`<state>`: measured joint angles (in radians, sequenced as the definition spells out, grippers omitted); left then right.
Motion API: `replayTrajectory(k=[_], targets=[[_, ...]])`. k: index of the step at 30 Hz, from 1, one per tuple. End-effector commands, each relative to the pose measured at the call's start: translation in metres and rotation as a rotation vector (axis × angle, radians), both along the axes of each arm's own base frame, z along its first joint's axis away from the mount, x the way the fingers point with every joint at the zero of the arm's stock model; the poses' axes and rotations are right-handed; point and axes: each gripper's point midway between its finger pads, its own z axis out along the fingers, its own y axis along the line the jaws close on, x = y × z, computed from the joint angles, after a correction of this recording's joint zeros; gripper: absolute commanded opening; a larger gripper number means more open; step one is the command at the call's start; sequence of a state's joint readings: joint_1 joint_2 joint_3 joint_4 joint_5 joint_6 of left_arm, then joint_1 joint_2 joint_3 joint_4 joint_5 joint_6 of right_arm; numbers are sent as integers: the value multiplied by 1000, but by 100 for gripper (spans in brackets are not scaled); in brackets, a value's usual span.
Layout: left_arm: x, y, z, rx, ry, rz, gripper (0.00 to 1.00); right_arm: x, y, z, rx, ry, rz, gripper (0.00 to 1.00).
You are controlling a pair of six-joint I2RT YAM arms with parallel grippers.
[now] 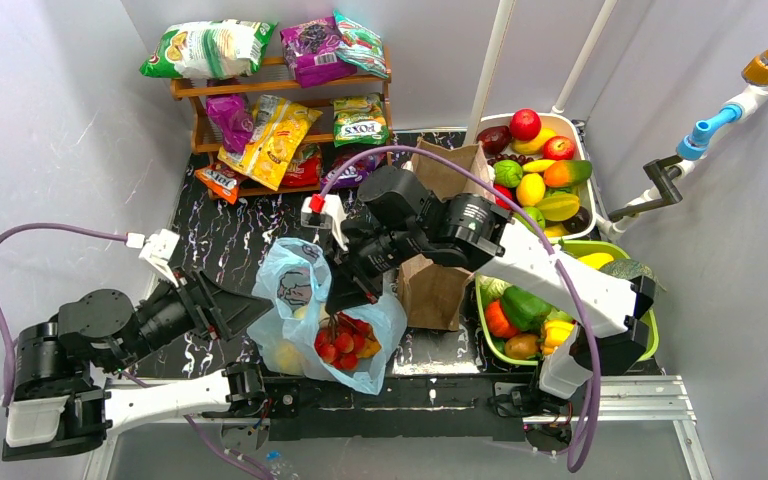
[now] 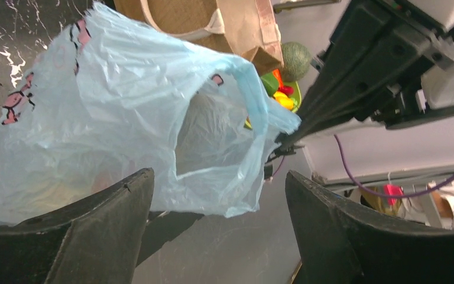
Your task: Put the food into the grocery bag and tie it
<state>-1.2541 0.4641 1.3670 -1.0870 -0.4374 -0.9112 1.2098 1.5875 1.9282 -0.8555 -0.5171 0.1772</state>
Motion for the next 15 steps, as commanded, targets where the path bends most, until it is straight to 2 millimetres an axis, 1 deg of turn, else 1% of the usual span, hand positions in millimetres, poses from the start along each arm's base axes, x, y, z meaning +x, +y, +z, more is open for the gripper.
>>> replayTrajectory(k=[1,5,7,9,11,15], targets=[[-19,-2,-8,52,5,-124,78,1,-1,13,50,6,24,1],[-17,-20,-23,186,16,-177,74,5,1,3,54,44,23,1],[-10,-29,-31,274,21,-172,73,10,1,-1,53,68,14,1],[-3,-30,-35,338,12,-149,72,13,2,-8,38,81,4,1],[4,-32,-33,361,-16,-134,70,17,0,-14,18,88,-7,1],[10,-32,-20,330,-72,-114,69,22,-7,-29,-22,94,-33,1]])
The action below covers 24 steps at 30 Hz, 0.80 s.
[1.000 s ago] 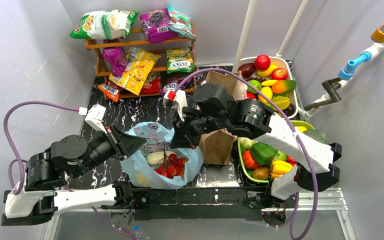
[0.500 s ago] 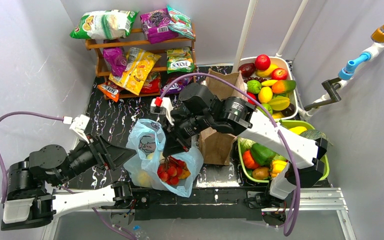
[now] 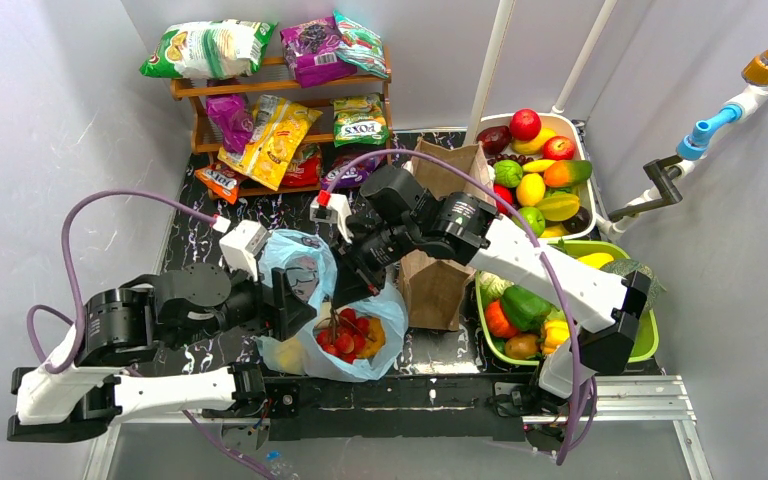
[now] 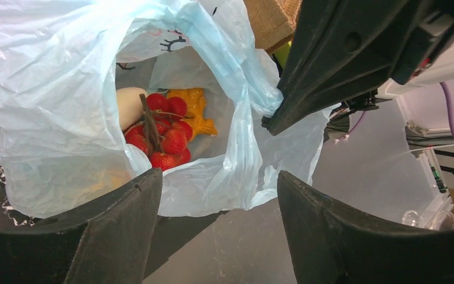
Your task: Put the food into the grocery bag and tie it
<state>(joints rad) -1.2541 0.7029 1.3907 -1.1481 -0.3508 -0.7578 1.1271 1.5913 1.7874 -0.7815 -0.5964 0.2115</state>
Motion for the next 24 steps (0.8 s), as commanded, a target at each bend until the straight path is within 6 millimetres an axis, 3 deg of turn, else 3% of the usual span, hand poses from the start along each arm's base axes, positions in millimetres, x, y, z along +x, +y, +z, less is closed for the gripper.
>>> replayTrajectory(k=[1,10,15,24], targets=[[9,15,20,-31,-105,21,68,1,-9,3,23,-6,-5,1],[9,27,26,-100,-138,46,62,10,-12,-26,-84,-5,-9,1],[9,31,24,-104,-127,59,60,34,-16,-37,-129,-27,-114,1],[9,34,21,-116,-130,72,59,56,-46,-22,-58,-47,-255,1]])
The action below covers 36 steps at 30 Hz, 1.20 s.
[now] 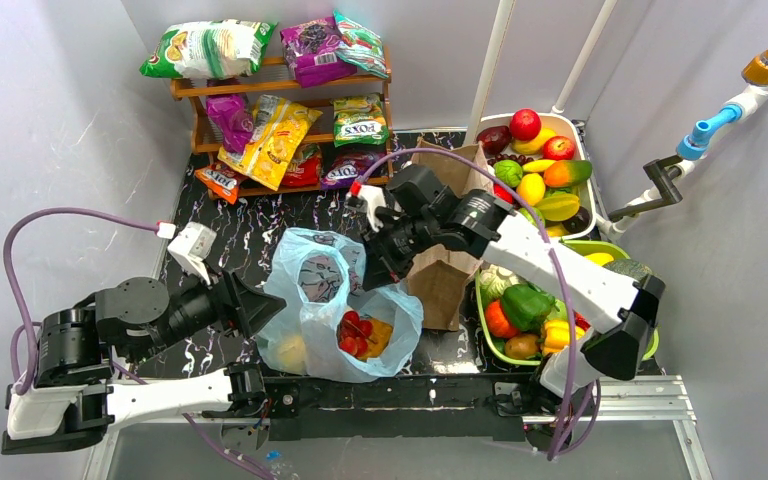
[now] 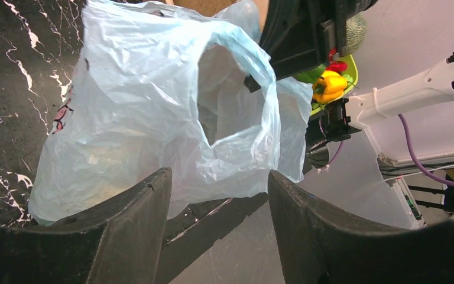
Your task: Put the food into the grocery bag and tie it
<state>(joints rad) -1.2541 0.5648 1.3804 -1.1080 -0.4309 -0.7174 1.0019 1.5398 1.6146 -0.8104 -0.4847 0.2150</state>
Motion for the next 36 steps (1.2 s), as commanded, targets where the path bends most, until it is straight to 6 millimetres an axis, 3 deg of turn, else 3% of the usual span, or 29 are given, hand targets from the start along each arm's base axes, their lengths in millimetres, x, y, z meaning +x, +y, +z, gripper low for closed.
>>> replayTrajectory(k=[1,6,11,21,24,30,36], targets=[[4,3,-2,6,-13,23,59,3,-13,37,114,-78,-44,1],[4,-1,-3,5,-12,15,59,-1,-18,39,149,-70,-47,1],[4,-7,-6,21,-6,0,57,-5,-3,31,133,20,1,1],[1,-13,-11,34,19,-19,55,8,23,20,93,74,12,1],[1,-15,-14,35,21,-18,54,-2,29,32,127,88,66,1],[4,-18,-21,65,19,-14,51,-38,37,84,322,113,232,1],[10,-24,-23,123,-16,-26,54,-47,42,94,375,147,280,1]])
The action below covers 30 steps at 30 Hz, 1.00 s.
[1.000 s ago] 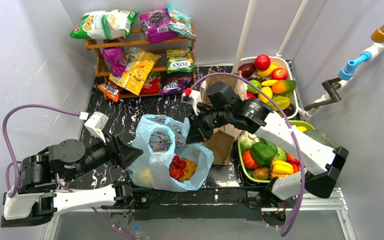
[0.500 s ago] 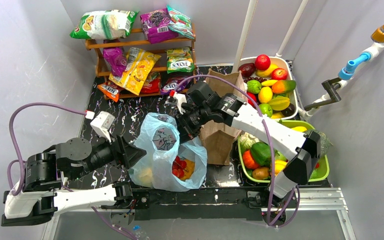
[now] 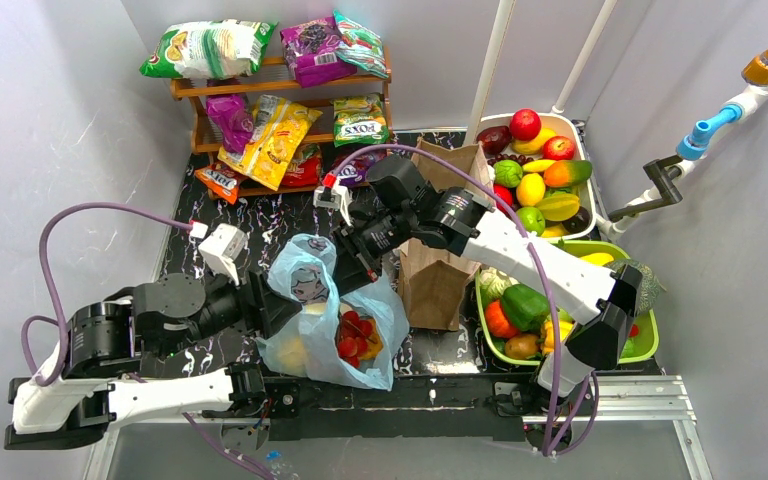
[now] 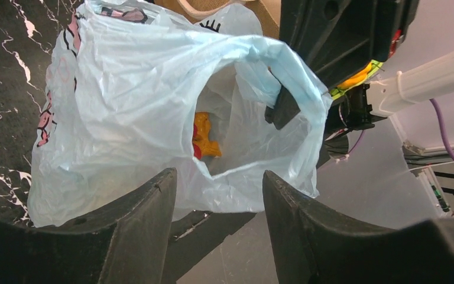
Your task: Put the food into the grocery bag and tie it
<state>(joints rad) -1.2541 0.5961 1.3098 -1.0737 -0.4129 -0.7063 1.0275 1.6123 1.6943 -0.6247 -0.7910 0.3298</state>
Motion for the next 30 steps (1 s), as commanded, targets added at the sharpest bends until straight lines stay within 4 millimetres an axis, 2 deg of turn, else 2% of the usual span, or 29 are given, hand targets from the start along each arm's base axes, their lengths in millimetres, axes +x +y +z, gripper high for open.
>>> replayTrajectory(k=[1,4,7,10,16,20,30], targets=[[9,-8,-2,66,-52,-10,54,-13,1,41,145,-4,72,1],[15,-8,-3,89,-106,-22,52,-17,4,44,154,7,87,1],[12,-18,1,65,-178,-104,57,-20,5,49,165,11,95,1],[13,-20,4,69,-261,-154,58,-21,5,48,161,18,98,1],[25,-25,-2,113,-396,-172,51,-24,8,45,159,36,112,1],[24,-35,-2,116,-477,-237,49,-26,8,46,163,44,119,1],[25,-47,2,82,-654,-305,53,-28,10,44,161,57,125,1]])
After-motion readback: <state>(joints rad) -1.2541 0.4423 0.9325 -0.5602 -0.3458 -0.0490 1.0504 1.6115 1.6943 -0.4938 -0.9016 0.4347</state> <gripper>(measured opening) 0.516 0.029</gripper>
